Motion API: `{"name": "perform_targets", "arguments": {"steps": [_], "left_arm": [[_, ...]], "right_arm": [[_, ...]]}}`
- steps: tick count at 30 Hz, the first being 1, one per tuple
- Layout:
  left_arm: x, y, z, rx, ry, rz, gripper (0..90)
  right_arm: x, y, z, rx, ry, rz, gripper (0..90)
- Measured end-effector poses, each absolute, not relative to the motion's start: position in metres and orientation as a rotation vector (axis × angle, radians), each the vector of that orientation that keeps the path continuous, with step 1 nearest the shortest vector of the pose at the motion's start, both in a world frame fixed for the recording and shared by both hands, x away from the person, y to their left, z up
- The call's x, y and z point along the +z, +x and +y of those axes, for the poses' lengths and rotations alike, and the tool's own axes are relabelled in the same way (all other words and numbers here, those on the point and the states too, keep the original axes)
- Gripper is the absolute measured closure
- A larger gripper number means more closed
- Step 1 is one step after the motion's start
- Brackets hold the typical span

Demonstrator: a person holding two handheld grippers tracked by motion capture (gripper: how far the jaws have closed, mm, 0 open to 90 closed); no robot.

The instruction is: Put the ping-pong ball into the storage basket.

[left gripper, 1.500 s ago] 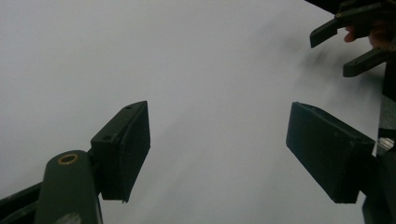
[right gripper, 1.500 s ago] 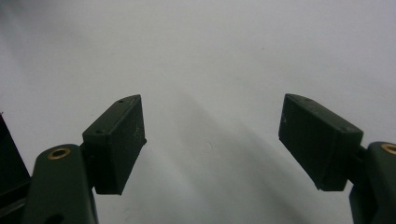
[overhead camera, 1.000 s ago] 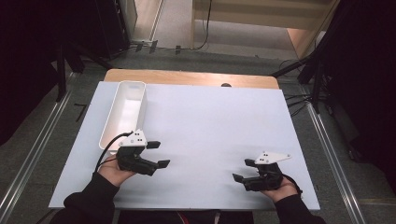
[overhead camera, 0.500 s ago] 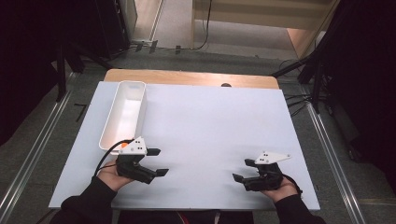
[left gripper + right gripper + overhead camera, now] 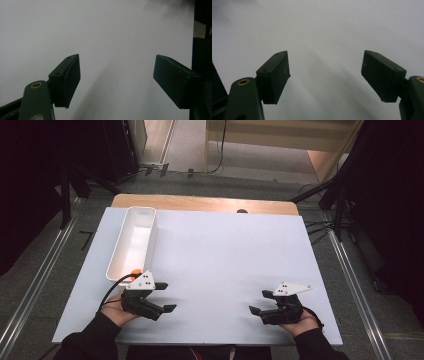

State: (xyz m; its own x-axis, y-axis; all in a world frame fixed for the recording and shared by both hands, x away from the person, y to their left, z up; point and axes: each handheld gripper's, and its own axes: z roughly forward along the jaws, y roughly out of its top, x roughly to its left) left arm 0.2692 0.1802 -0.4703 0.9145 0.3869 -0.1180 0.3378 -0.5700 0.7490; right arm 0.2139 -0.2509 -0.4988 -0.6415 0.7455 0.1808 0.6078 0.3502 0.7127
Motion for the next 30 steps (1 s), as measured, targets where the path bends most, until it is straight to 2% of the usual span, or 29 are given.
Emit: {"name": "perform_targets", "arguments": {"steps": [30], "left_arm": [[-0.4750, 0.2643, 0.1905, 0.065, 2.254, 0.510, 22.2]], "right_arm": [[-0.4987, 0.2135, -0.2506, 1.161, 1.237, 2.435, 21.5]]}}
